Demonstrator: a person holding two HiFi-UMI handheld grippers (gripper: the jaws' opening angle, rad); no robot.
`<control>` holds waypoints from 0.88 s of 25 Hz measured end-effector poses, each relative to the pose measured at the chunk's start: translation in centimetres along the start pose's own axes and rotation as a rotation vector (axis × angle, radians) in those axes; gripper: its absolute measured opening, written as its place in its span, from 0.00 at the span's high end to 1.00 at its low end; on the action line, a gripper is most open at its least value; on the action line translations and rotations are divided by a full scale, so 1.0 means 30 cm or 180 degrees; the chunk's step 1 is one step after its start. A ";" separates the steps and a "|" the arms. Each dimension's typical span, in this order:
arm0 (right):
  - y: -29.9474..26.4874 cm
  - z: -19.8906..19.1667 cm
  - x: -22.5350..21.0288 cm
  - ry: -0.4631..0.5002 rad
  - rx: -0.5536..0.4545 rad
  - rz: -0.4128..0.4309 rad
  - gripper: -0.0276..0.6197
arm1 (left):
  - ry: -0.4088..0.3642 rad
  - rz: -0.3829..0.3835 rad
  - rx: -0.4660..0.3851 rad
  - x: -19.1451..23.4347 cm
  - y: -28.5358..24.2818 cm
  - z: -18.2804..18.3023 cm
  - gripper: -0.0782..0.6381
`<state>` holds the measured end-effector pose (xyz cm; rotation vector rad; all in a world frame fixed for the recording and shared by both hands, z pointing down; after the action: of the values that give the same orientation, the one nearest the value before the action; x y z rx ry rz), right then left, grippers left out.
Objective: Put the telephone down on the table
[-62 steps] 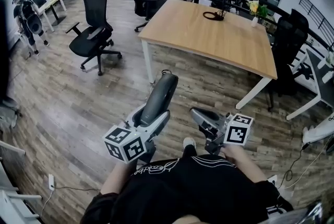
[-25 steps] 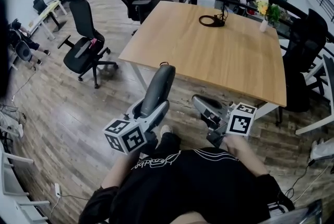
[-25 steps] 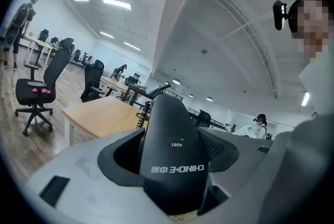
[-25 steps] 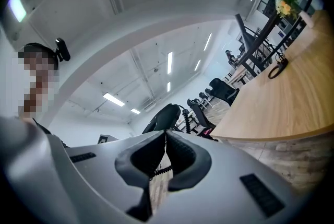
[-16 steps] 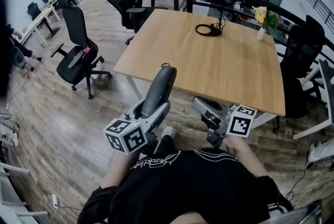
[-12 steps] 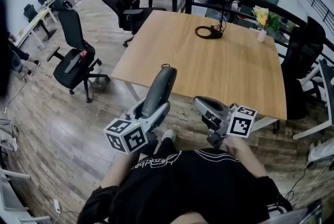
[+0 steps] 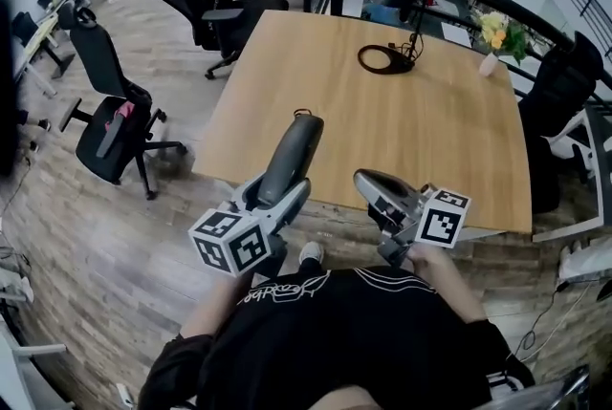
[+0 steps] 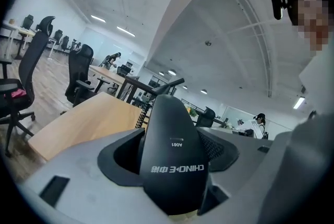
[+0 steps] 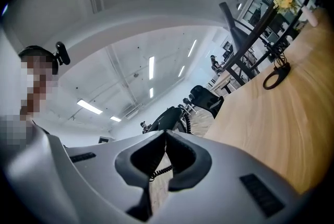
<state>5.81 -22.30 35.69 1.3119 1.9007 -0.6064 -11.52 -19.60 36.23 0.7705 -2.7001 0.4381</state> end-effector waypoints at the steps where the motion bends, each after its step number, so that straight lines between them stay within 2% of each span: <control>1: -0.030 0.017 -0.016 -0.0010 -0.0005 -0.0024 0.90 | -0.0004 -0.0007 0.0020 0.035 -0.020 0.014 0.48; 11: -0.255 0.138 -0.186 -0.0107 -0.0062 -0.0230 0.90 | 0.0020 -0.0145 0.0185 0.322 -0.217 0.104 0.48; 22: -0.362 0.193 -0.342 -0.0191 -0.0066 -0.0417 0.90 | -0.0092 -0.0149 0.0352 0.500 -0.377 0.102 0.48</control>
<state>-0.40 -36.46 39.90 1.1500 1.9493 -0.6827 -18.10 -36.75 41.20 0.8747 -2.6967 0.5735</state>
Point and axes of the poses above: the fingertips, and each gripper's own axes: y backward along the fingers, x to its left, z out of its top, the point moved 4 cm from there along y, backward along the fingers, and after that the axes turned 8 degrees about -y, right-handed, at the moved point
